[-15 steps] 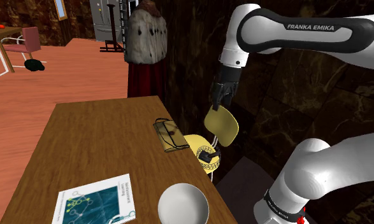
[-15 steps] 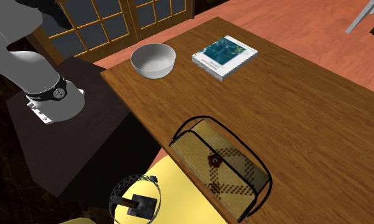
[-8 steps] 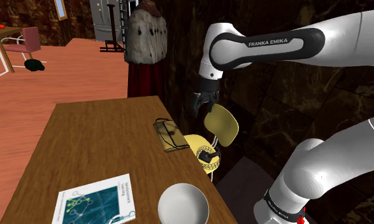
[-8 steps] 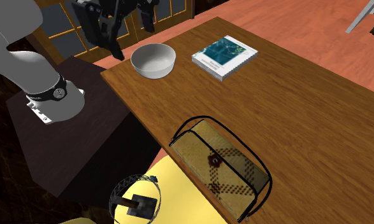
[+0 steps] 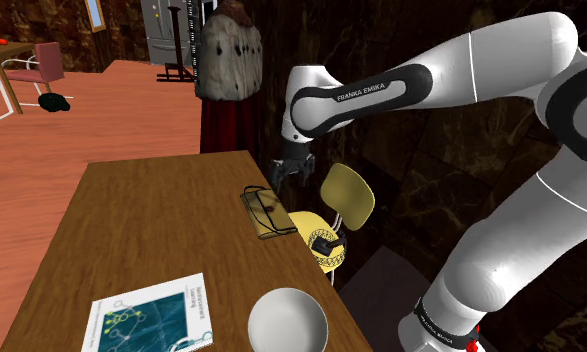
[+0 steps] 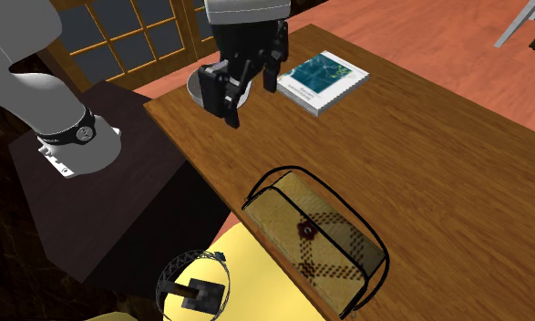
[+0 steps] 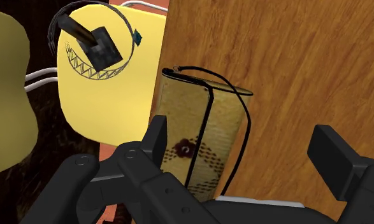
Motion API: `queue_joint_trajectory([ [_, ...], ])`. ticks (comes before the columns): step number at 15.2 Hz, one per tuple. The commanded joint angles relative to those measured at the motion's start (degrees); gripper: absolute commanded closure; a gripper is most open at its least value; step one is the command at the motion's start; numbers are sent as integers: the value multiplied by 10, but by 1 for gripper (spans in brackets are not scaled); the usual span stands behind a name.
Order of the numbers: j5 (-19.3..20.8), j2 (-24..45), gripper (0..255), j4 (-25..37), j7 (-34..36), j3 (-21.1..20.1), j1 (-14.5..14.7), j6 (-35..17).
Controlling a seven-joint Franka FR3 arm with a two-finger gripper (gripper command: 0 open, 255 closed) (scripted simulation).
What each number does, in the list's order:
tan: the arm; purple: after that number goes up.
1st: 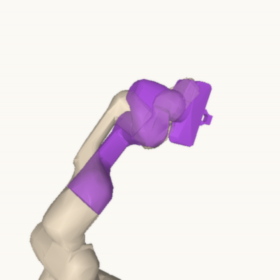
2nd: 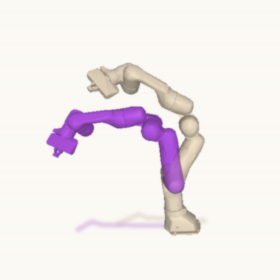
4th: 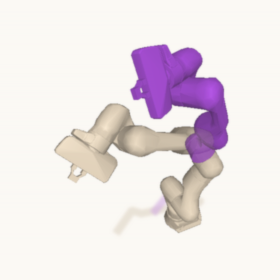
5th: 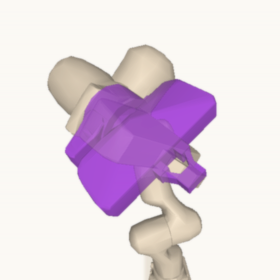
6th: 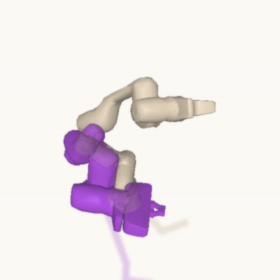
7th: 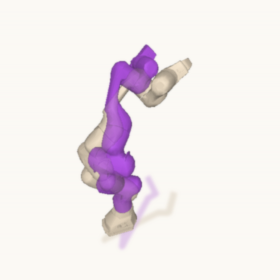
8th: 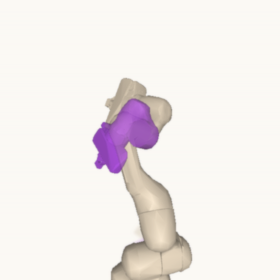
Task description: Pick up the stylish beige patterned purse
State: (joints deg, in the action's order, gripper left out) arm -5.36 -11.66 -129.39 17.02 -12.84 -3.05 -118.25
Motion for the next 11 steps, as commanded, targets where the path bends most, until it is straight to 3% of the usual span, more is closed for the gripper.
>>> queue_joint_trajectory([
  [1, 17, 50, 0, 29, 30, -9, -3, -24],
  [11, 116, 274, 0, 187, 168, -5, 10, -91],
])
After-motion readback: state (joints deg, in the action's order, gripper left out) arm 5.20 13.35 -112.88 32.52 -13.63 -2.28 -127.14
